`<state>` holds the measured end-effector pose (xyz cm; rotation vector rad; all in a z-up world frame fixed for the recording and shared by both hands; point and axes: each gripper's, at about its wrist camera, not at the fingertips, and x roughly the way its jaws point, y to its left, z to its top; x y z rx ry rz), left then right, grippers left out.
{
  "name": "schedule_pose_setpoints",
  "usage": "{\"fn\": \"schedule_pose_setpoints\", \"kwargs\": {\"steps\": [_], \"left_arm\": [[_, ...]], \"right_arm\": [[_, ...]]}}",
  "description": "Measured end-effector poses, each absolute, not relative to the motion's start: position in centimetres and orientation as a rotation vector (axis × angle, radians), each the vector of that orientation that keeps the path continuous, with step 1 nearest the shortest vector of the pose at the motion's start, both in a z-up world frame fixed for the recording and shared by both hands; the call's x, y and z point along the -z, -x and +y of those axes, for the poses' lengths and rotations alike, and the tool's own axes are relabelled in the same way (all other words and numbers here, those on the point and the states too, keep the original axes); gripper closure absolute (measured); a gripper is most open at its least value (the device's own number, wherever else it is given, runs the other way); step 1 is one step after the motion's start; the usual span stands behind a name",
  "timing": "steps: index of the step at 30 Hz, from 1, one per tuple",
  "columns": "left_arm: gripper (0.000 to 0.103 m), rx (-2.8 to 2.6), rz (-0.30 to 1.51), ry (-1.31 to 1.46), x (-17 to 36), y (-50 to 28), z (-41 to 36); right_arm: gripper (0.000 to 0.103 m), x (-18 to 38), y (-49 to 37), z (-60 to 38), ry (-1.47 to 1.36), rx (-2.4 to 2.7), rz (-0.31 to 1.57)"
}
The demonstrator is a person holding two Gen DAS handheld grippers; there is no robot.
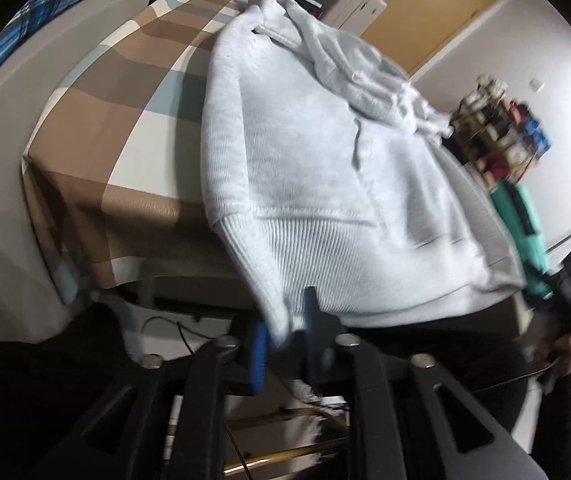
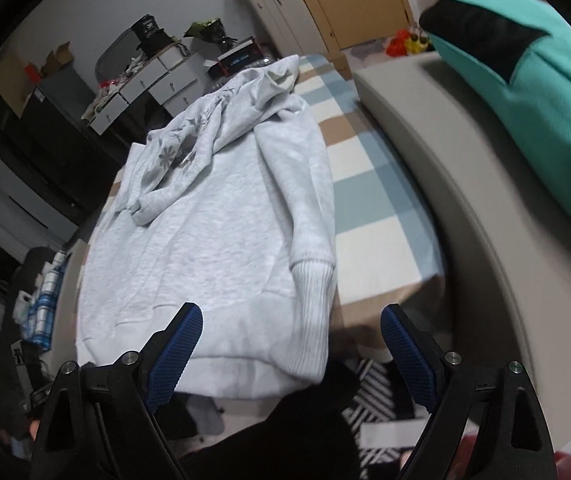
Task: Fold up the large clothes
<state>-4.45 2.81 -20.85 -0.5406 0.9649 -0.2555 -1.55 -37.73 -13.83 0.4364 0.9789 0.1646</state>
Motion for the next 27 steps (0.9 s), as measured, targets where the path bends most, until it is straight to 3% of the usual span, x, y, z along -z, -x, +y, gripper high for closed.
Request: {"fn": "schedule_pose_setpoints", "kwargs": {"steps": [2, 9, 10, 12, 13, 14, 16, 17, 27], "left_arm": [[0.047, 0.265, 0.941, 0.608, 20.9, 4.7, 3.6], [0.038, 0.262, 0.974, 0.709, 21.8, 3.9, 4.2], [0.038, 0.269, 0.992, 0.715, 22.2, 3.5, 3.9], [0.038, 0.280, 1.018, 0.714, 22.5, 2.9, 3.5], [0.039, 0.289, 1.019, 0.712, 22.5, 2.8, 3.4], [0.039, 0.311, 1.016, 0.713, 22.4, 2.7, 3.3], [0.073, 0.348, 1.015, 0.717, 22.3, 2.8, 3.3], [0.100, 0.346, 1.021, 0.710, 22.3, 2.9, 3.5], [0.102, 0.295, 0.994, 0.684, 20.3, 5.4, 5.5]], "right_arm": [[0.012, 14.0, 1.9, -37.8, -0.452, -0.179, 0.990], [0.014, 14.7, 0.5, -37.6, -0.445, -0.169, 1.009], [0.021, 14.9, 0.2, -37.6, -0.445, -0.168, 1.018], [0.045, 15.3, -0.6, -37.4, -0.456, -0.172, 1.048], [0.067, 15.7, -1.1, -37.2, -0.476, -0.191, 1.081], [0.083, 16.0, -1.2, -37.1, -0.487, -0.197, 1.097], [0.091, 16.4, -0.9, -37.0, -0.473, -0.179, 1.101], [0.093, 16.5, -0.7, -36.9, -0.464, -0.173, 1.103], [0.095, 16.3, 1.9, -38.8, -0.502, -0.190, 1.027]]}}
